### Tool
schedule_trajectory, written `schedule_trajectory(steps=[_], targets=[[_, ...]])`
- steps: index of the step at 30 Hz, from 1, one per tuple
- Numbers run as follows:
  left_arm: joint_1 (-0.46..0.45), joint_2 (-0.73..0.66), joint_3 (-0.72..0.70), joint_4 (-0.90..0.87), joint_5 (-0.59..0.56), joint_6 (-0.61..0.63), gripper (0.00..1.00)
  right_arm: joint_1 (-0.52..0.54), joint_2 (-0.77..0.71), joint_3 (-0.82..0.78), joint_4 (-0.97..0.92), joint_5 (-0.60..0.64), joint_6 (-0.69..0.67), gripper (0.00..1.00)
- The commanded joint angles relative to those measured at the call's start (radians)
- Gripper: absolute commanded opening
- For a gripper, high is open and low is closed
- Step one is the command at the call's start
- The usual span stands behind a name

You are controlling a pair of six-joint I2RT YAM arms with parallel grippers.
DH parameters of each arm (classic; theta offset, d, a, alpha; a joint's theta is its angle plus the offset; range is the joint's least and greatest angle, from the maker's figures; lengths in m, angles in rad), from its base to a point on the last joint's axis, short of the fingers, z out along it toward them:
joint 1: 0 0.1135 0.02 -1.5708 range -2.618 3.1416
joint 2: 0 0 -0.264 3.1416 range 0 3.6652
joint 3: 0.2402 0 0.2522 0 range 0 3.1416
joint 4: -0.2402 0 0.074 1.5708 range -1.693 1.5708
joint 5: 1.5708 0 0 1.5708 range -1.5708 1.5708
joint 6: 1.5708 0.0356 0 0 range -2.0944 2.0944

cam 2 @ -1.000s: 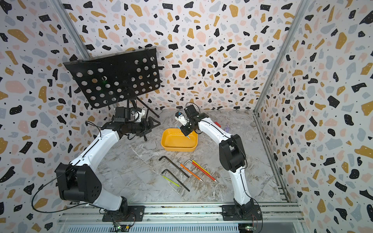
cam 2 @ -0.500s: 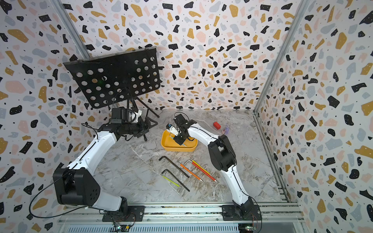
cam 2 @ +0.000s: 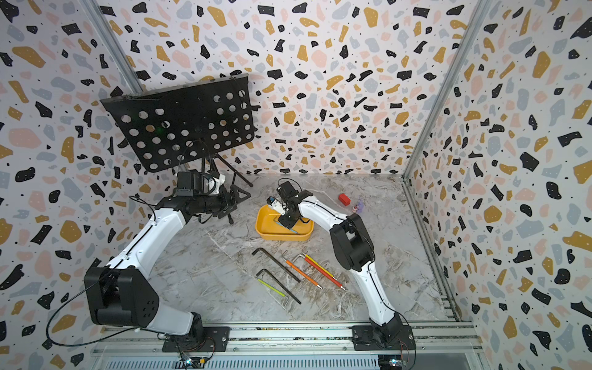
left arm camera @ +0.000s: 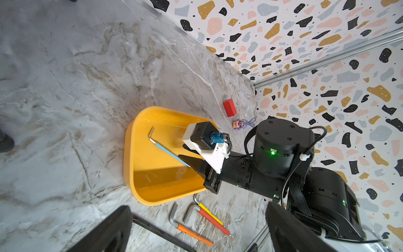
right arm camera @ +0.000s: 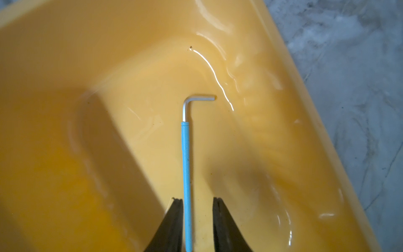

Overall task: Put the hex key on the desktop into the storage box
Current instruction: Place the Allen key in the storage box, then pick up the Allen key from the center of the board.

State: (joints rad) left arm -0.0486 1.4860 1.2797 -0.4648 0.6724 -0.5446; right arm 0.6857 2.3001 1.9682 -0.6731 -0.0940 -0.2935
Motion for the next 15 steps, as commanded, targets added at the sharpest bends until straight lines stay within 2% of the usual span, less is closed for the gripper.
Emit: schedule_trajectory(steps=[1,5,10,13,15], targets=[[0.006,-0.006,-0.016,0.041,0.012,-0.003,1.00,0.000,-0.080,0.000,0.005,0.022,0.024,0.30],[0.005,-0.009,-0.017,0.043,0.012,0.004,1.00,0.000,-0.203,-0.085,0.072,0.026,0.051,0.31],[0.006,-0.048,-0.034,0.072,0.006,0.022,1.00,0.000,-0.433,-0.298,0.225,0.024,0.092,0.34],[0.000,-0.094,-0.060,0.093,-0.013,0.042,1.00,0.000,-0.556,-0.408,0.260,0.051,0.133,0.44],[-0.002,-0.121,-0.080,0.093,-0.020,0.053,1.00,0.000,-0.632,-0.474,0.260,0.086,0.172,0.55]])
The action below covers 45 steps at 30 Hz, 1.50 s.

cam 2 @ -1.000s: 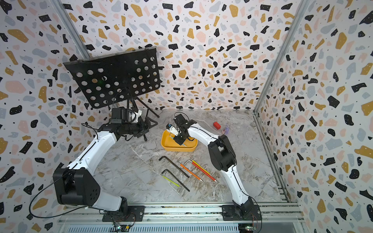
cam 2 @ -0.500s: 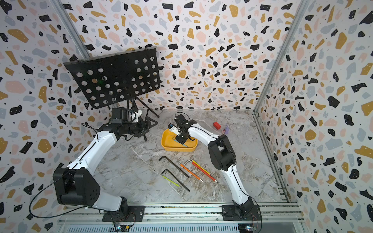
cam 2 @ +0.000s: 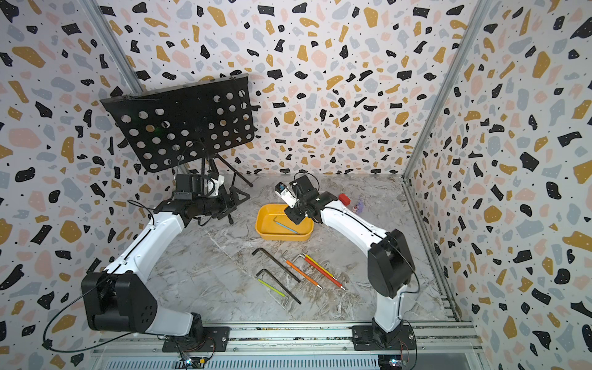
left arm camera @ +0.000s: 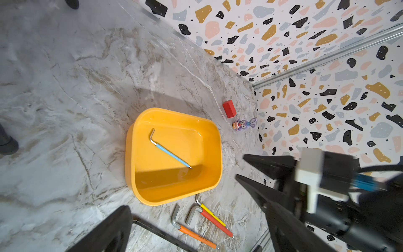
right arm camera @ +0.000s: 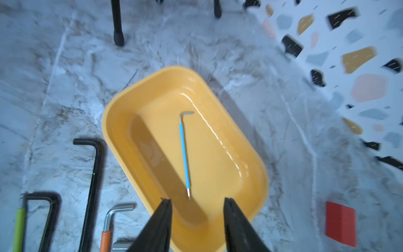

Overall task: Put the hex key on the desktop into the storage box
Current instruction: Pick up the Allen key from the center of the board.

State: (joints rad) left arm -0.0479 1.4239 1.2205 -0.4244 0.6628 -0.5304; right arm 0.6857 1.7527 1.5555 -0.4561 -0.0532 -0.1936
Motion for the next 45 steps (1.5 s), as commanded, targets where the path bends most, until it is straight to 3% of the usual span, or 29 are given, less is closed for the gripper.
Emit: schedule_trajectory(steps=[1,5,15,22,31,40,45], targets=[[-0.005,-0.069,-0.033,0.054,-0.009,0.040,1.00,0.000,-0.111,-0.089,0.044,0.060,0.092,0.64],[-0.015,-0.117,-0.094,0.055,-0.013,0.033,1.00,0.000,-0.235,-0.230,0.063,0.129,0.177,0.99],[-0.027,-0.284,-0.269,0.041,-0.043,-0.019,1.00,-0.001,-0.480,-0.504,0.058,0.091,0.318,1.00],[-0.031,-0.353,-0.340,-0.045,-0.091,0.020,1.00,-0.001,-0.522,-0.589,-0.069,0.050,0.378,0.85],[-0.057,-0.349,-0.369,-0.235,-0.199,0.105,1.00,0.005,-0.446,-0.652,-0.044,-0.174,0.442,0.56],[-0.066,-0.321,-0.333,-0.233,-0.211,0.116,1.00,0.049,-0.364,-0.641,0.066,-0.200,0.466,0.53],[-0.066,-0.310,-0.324,-0.233,-0.226,0.120,1.00,0.067,-0.299,-0.593,-0.005,-0.141,0.437,0.53]])
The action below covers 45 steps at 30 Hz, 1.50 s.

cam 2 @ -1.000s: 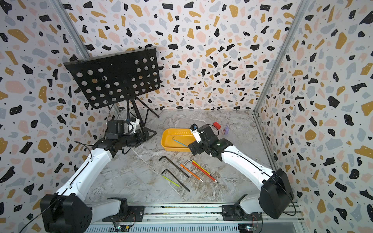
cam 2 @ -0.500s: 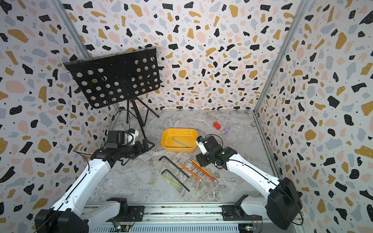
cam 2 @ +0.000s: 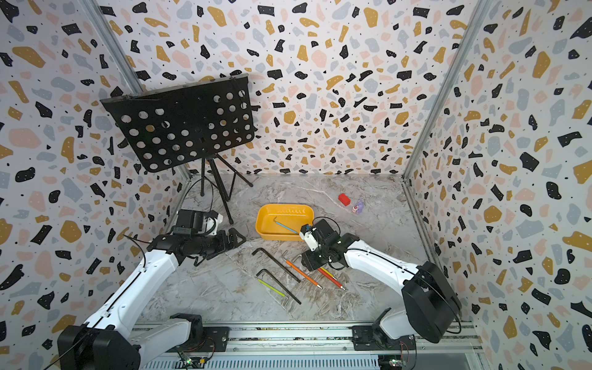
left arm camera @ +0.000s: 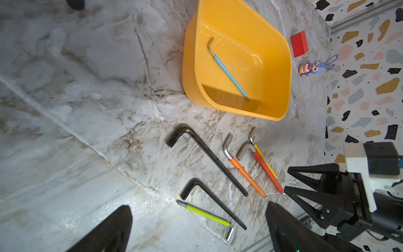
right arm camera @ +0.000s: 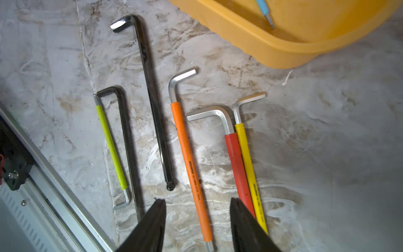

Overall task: Put the hex key on the desktop into the storage box
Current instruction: Pick up the Allen key from the center of the board.

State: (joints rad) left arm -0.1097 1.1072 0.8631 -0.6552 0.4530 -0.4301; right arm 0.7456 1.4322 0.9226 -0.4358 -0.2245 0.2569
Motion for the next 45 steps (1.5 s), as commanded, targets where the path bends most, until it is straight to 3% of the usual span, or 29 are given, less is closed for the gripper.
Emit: schedule_trajectory(steps=[1,15,30,38,45], targets=[[-0.004,0.009,0.035,-0.002,-0.015,0.019,1.00,0.008,0.029,0.033,-0.021,0.048,-0.021,0.53],[-0.004,0.025,0.041,-0.002,-0.001,0.023,1.00,0.008,0.089,-0.070,0.067,0.045,-0.027,0.49],[-0.004,0.026,0.043,-0.002,0.007,0.022,1.00,0.008,0.158,-0.057,0.087,0.116,-0.073,0.49],[-0.004,0.028,0.044,-0.002,0.005,0.023,1.00,0.008,0.166,-0.094,0.142,0.045,-0.037,0.46],[-0.004,0.027,0.044,-0.003,0.008,0.022,1.00,0.009,0.164,-0.113,0.138,0.053,-0.029,0.44]])
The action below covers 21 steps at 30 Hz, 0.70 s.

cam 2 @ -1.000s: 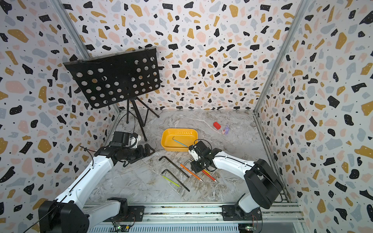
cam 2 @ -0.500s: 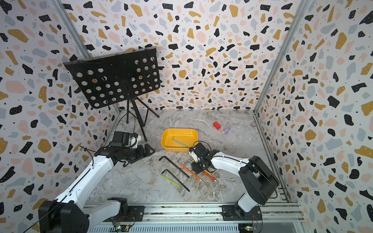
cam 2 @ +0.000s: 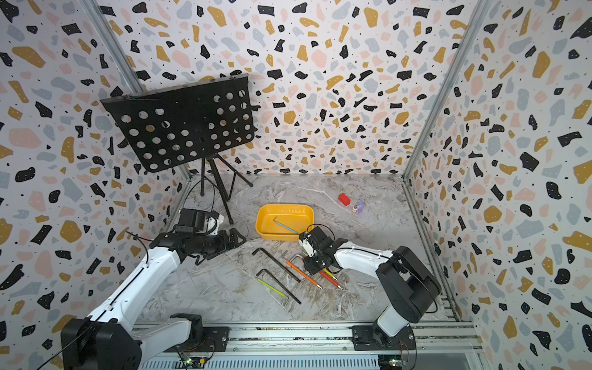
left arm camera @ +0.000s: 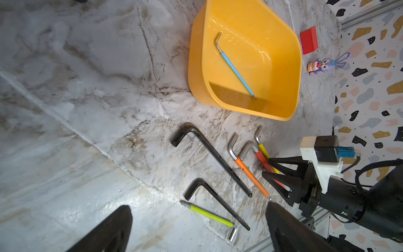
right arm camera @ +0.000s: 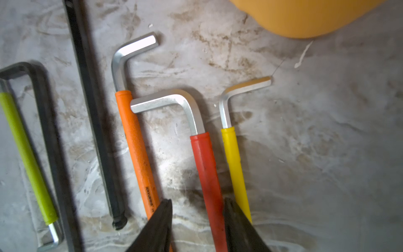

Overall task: Put the hex key on the desktop into the storage box
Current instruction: Pick up the Allen key from the center of the board.

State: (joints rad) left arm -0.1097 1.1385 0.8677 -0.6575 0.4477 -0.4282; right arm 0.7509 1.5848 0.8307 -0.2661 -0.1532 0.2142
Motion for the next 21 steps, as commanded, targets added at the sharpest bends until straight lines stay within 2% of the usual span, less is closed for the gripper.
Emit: schedule_trajectory(steps=[1,9,21], targets=[[-0.004,-0.003,0.039,0.000,0.013,0.020,1.00,0.004,0.008,-0.022,-0.036,-0.012,0.012,0.45],[-0.003,-0.006,0.040,-0.001,0.013,0.020,1.00,0.004,-0.102,-0.043,-0.012,0.006,0.012,0.54],[-0.004,-0.005,0.040,0.000,0.014,0.022,1.00,0.004,-0.047,-0.031,-0.020,-0.027,0.002,0.51]])
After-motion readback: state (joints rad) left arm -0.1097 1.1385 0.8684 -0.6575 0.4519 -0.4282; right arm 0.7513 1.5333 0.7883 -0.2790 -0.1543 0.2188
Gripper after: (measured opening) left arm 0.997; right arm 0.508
